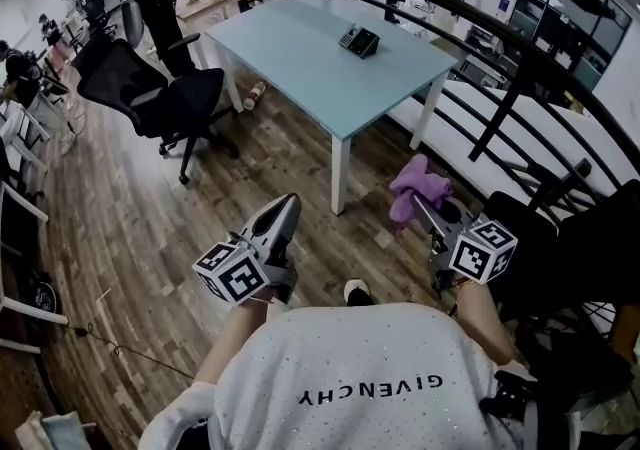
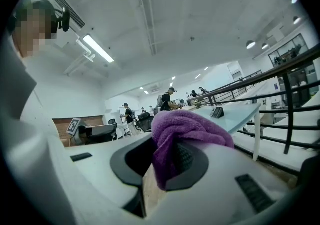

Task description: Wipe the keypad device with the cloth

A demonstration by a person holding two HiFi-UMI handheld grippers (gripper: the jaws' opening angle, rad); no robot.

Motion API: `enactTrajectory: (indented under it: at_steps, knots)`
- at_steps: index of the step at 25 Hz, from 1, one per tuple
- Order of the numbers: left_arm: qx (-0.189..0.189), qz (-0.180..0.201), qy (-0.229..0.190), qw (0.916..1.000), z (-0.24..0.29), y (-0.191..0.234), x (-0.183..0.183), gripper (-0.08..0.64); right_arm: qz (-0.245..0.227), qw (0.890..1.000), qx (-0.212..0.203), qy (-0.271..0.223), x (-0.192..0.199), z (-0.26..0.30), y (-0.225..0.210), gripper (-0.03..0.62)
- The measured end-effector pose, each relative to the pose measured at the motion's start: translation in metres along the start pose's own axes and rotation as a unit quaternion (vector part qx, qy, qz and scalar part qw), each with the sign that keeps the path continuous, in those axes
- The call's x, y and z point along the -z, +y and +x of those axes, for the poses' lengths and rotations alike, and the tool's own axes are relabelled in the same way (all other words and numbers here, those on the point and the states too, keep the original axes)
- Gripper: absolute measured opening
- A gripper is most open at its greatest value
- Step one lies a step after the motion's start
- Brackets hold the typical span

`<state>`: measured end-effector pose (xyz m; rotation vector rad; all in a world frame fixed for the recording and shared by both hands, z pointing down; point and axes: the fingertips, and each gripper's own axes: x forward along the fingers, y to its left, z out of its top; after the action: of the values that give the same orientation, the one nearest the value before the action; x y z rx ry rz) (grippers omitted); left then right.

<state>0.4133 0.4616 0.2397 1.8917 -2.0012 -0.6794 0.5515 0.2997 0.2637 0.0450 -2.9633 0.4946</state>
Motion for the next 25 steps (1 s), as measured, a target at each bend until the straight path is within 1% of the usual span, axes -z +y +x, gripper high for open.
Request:
enactTrajectory:
  at_steps: [5, 10, 13, 15, 18, 20, 25]
  knots:
    - [-0.005, -0.004, -0.001, 1.0000, 0.048, 0.033, -0.029, 0.000, 0.009, 1.000, 0.004, 0.012, -0.037, 0.056, -0.052, 0.050]
    - [-0.027, -0.013, 0.005, 0.9995, 0.090, 0.071, -0.029, 0.000, 0.005, 1.000, -0.008, 0.024, -0.054, 0.101, -0.100, 0.050]
    - [-0.034, -0.023, 0.002, 0.9991, 0.116, 0.091, -0.026, 0.000, 0.003, 0.999, -0.015, 0.032, -0.059, 0.121, -0.127, 0.049]
    - [-0.042, -0.022, -0.006, 0.9988, 0.134, 0.101, -0.027, 0.000, 0.004, 0.999, -0.019, 0.038, -0.059, 0.133, -0.145, 0.050]
    - [-0.063, -0.012, -0.041, 0.9971, 0.159, 0.113, -0.041, 0.000, 0.010, 0.999, -0.023, 0.040, -0.064, 0.149, -0.170, 0.050]
    - [-0.069, -0.011, -0.055, 0.9961, 0.172, 0.118, -0.047, 0.000, 0.015, 0.999, -0.026, 0.040, -0.064, 0.159, -0.182, 0.051]
    - [-0.069, -0.009, -0.046, 0.9965, 0.195, 0.134, -0.048, 0.000, 0.031, 0.998, -0.030, 0.046, -0.056, 0.181, -0.205, 0.051]
